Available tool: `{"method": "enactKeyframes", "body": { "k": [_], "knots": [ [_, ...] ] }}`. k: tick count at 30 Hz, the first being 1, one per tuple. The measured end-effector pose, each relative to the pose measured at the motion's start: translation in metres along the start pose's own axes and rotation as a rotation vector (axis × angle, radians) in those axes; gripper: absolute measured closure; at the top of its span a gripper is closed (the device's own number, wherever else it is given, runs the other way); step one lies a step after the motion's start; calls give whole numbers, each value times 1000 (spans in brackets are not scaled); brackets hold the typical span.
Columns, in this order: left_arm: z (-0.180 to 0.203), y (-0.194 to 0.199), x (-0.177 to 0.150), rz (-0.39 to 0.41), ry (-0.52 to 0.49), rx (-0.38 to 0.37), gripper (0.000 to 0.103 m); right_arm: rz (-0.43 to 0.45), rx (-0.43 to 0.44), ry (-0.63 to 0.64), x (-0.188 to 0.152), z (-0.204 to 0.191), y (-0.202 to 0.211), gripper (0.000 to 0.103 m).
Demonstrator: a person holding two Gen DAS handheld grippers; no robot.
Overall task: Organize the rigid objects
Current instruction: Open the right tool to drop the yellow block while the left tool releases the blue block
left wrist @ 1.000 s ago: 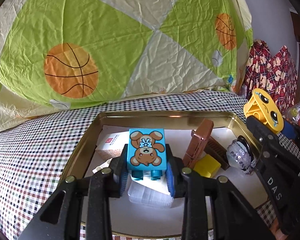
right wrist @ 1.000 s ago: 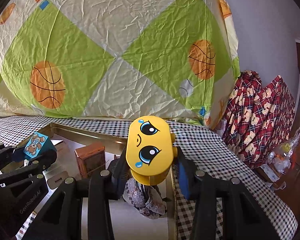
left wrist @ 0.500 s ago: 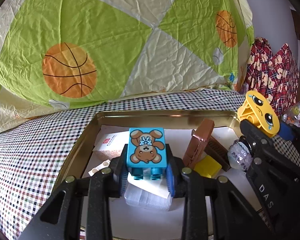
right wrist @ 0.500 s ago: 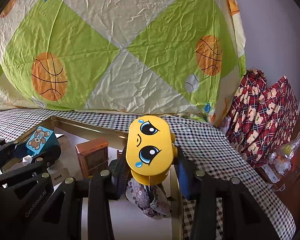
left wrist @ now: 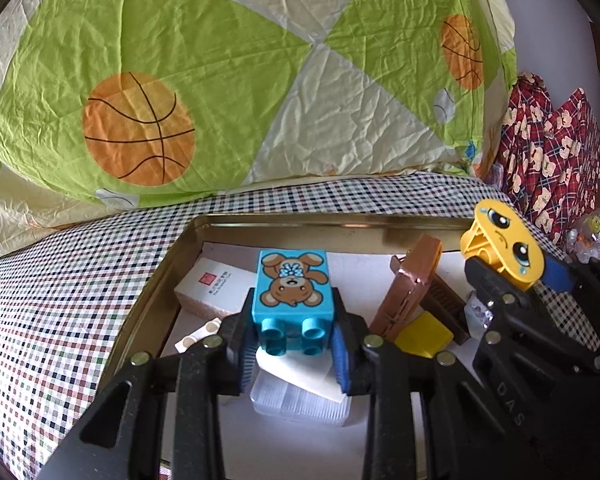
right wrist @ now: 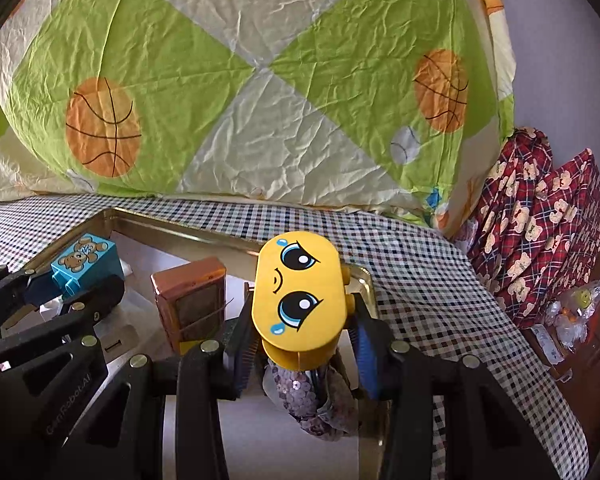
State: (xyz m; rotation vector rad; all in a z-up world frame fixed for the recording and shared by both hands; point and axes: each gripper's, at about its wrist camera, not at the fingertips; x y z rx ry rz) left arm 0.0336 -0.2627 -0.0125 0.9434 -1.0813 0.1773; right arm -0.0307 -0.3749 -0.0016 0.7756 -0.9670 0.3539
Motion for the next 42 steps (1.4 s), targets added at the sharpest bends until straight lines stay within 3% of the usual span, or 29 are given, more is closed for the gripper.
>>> {"method": "enactKeyframes", "body": {
  "k": [32,34,35,36,37,38,40,42],
  "knots": [
    [-11,-21,10,-44,24,8,72,-35,5,92,3,-20,-9,57],
    [-11,-22,11,-44,28,-5,72,-35,10,98,3,-21,-9,51],
    [-12,-21,11,-42,33,0,65,-36,6,104,3,-22,-9,48],
    [-12,-21,11,-39,40,9,56,-36,-5,115,3,-24,-9,36],
    [-11,-18,10,-23,38,7,42,-25,-14,124,3,-26,-7,23],
    [-10,-13,10,4,38,23,24,-11,-25,130,3,-27,-4,18],
    [-9,-5,9,50,34,23,0,13,-33,131,3,-27,0,9],
    [-9,-3,10,66,32,20,0,23,-29,116,3,-24,2,5]
  ]
}}
Point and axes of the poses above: each gripper's, at about its wrist camera, not at the fingertips, and y roughly against the way its jaws point, z to its right, x to its top, and after that the axes turned 15 degrees about -x, right-handed
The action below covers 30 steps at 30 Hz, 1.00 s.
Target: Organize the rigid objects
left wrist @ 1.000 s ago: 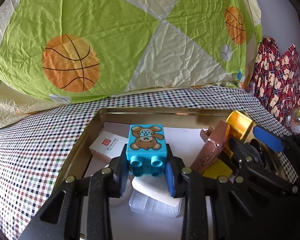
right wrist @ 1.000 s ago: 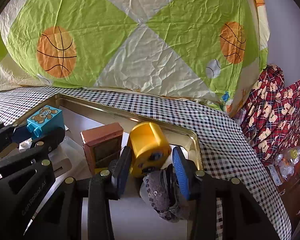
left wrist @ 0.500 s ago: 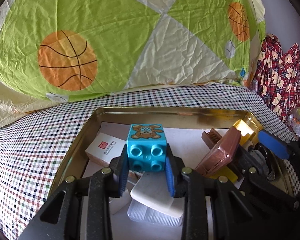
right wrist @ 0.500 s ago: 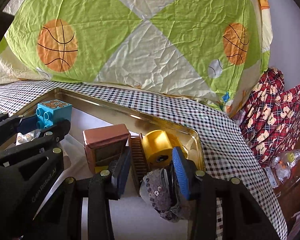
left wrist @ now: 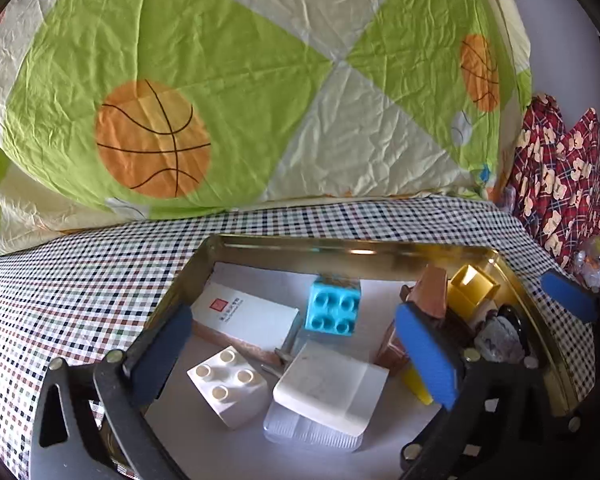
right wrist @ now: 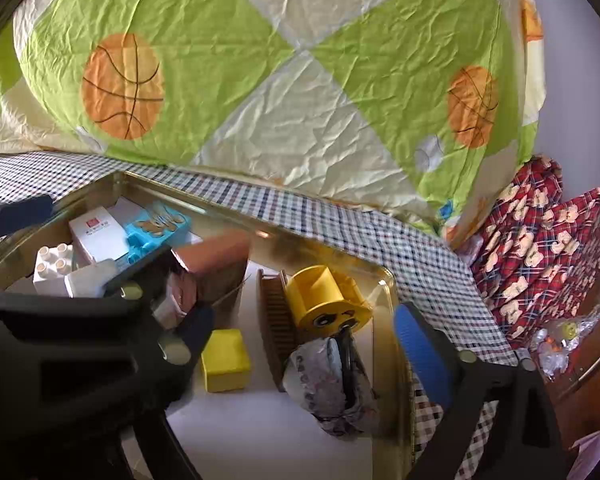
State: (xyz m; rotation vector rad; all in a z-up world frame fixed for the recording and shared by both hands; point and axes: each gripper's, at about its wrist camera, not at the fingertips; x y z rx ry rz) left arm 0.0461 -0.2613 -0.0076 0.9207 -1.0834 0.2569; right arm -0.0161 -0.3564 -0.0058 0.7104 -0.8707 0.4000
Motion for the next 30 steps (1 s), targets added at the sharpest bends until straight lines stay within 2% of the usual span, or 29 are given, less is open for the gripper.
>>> {"method": "enactKeyframes", "body": {
  "k": [3,9,11,18,22,30],
  "knots": [
    [-7,-4,2,-22,34,-23,0,2,5,-12,0,2,0,4],
    [-9,-1,2,-11,49,-29,0,5,9,-35,0,4,2,4],
    [-10,4,0,10,49,-13,0,9,15,-53,-1,7,2,4],
    [-21,44,-9,162,5,95,0,77,11,-166,-5,27,17,2],
    [-28,55,-12,182,14,68,0,77,19,-191,-6,25,24,2],
    [-32,74,-18,212,-10,65,0,98,4,-187,-9,16,43,1]
  ]
}}
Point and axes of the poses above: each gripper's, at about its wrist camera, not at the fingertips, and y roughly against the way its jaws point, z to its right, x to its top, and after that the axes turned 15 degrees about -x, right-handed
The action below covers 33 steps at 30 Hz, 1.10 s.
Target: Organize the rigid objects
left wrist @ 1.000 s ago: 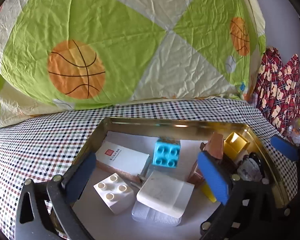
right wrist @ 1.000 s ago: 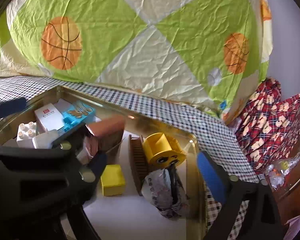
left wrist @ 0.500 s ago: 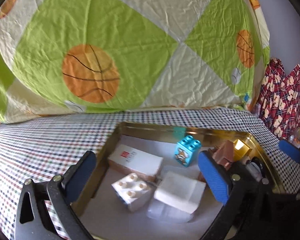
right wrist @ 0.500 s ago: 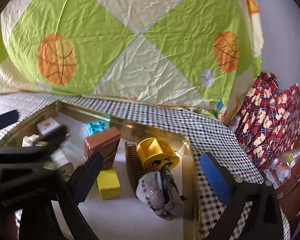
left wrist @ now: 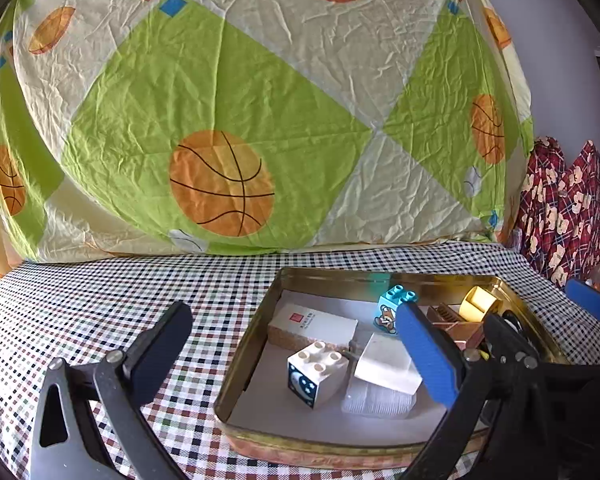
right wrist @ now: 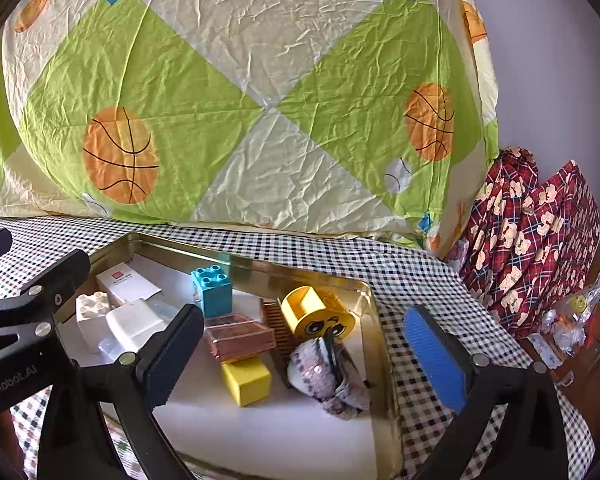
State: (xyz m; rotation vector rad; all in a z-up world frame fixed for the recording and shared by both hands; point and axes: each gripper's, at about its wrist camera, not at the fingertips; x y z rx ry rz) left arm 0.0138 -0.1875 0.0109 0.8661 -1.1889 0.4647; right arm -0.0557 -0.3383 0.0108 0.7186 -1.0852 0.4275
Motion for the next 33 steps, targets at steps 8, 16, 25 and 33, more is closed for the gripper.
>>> {"method": "enactKeyframes", "body": {
  "k": [8,16,25,33],
  "knots": [
    [-13,24,-4,34,22,-29,0,18,13,-52,-4,-3,21,1],
    [-15,44,-3,93,-5,-36,0,76,16,-108,-7,1,39,1],
    [-12,40,-6,58,-52,-20,0,56,24,-192,-8,16,35,1],
    [-3,36,-8,35,-86,0,0,63,4,-198,-9,19,37,1]
  ]
}}
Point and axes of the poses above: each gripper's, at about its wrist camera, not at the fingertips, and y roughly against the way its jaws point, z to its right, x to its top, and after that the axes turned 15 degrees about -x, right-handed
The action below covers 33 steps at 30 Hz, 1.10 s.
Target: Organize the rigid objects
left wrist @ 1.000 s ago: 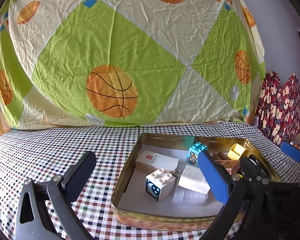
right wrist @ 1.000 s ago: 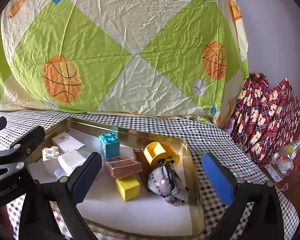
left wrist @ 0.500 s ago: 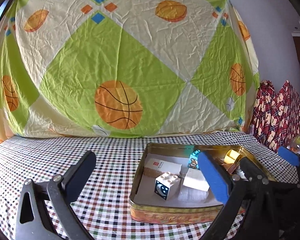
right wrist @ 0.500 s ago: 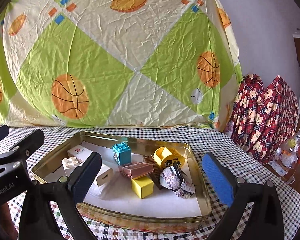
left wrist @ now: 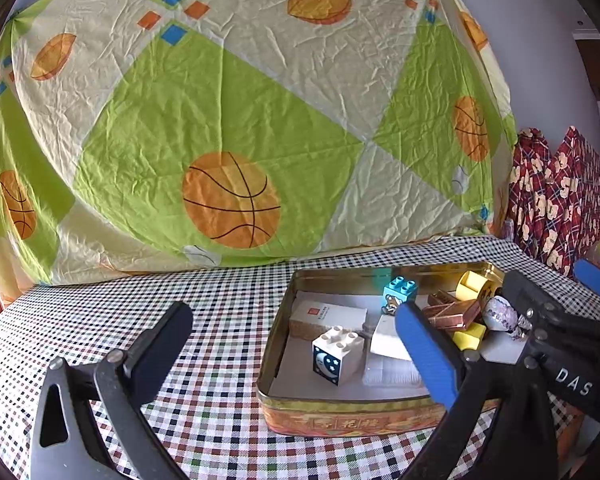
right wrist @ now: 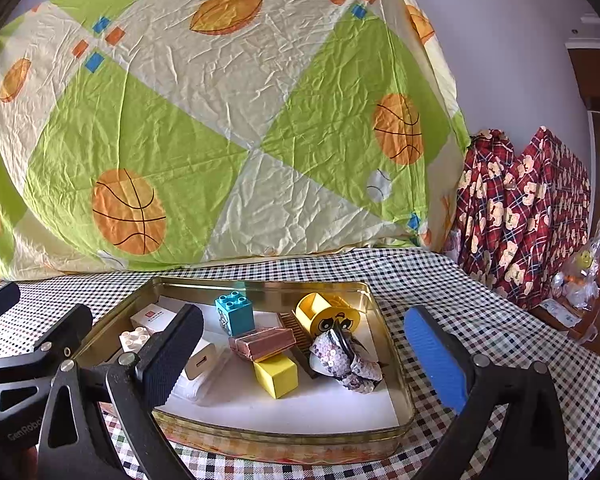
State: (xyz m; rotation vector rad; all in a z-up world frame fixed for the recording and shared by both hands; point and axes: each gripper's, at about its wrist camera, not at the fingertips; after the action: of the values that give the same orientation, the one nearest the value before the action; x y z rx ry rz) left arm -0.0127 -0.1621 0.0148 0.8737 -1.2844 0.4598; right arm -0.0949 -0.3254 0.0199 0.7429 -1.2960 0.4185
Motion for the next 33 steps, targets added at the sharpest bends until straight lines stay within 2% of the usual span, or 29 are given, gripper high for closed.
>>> {"method": "enactKeyframes", "body": {
  "k": [33],
  "knots": [
    [-1,-1,-1,-20,9,49,0,17,-15,-5,1,3,4,1]
  ]
}}
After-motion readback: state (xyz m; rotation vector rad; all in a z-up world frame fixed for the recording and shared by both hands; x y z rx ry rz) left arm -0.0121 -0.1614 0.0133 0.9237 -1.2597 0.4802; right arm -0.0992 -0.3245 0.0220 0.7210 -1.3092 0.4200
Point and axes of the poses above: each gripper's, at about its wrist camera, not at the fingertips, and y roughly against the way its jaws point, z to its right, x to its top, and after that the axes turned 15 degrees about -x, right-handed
